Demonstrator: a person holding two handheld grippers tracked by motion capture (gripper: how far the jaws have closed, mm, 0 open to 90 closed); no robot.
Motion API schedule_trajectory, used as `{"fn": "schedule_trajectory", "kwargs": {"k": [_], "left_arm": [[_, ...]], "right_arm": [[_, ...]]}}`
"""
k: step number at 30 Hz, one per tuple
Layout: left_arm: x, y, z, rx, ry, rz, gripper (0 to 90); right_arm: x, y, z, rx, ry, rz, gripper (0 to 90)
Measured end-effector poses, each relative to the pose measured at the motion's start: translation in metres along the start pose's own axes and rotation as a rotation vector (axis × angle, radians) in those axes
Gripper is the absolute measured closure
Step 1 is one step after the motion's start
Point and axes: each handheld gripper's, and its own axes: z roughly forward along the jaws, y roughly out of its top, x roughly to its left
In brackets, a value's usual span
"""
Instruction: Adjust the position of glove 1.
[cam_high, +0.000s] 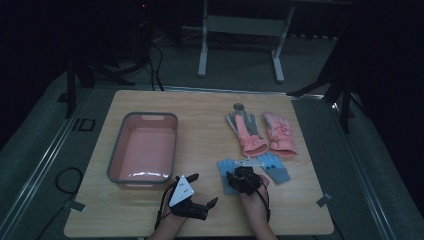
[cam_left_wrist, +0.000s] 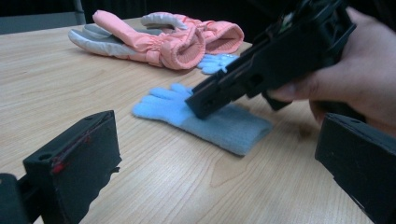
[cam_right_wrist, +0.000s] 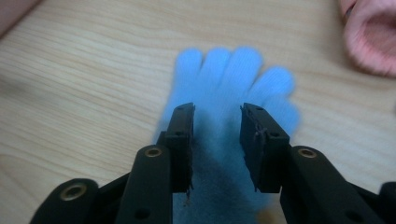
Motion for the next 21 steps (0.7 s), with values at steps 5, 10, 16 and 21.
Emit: {"fn": "schedule_trajectory", "kwargs": {"k": [5,10,16,21], "left_arm": [[0.0,0.0,0.0,0.0,-0.001,-0.003,0.1],[0.0,0.0,0.0,0.001,0.0,-0.005,0.1],[0.0,0.0,0.0,0.0,0.001,-0.007,0.1],[0.0,0.0,0.0,-0.001,0.004,-0.007,0.1]], "right_arm": [[-0.022,0.018,-0.022,-0.074,0.04,-0.075,64.8],[-0.058,0.03,-0.04,-0.126,0.098,-0.188,64.8],[-0.113,0.028,-0.05,-0.11,0.126,-0.258,65.6],[-0.147,0.02,-0.046,-0.064,0.157,-0.275,63.9]]}}
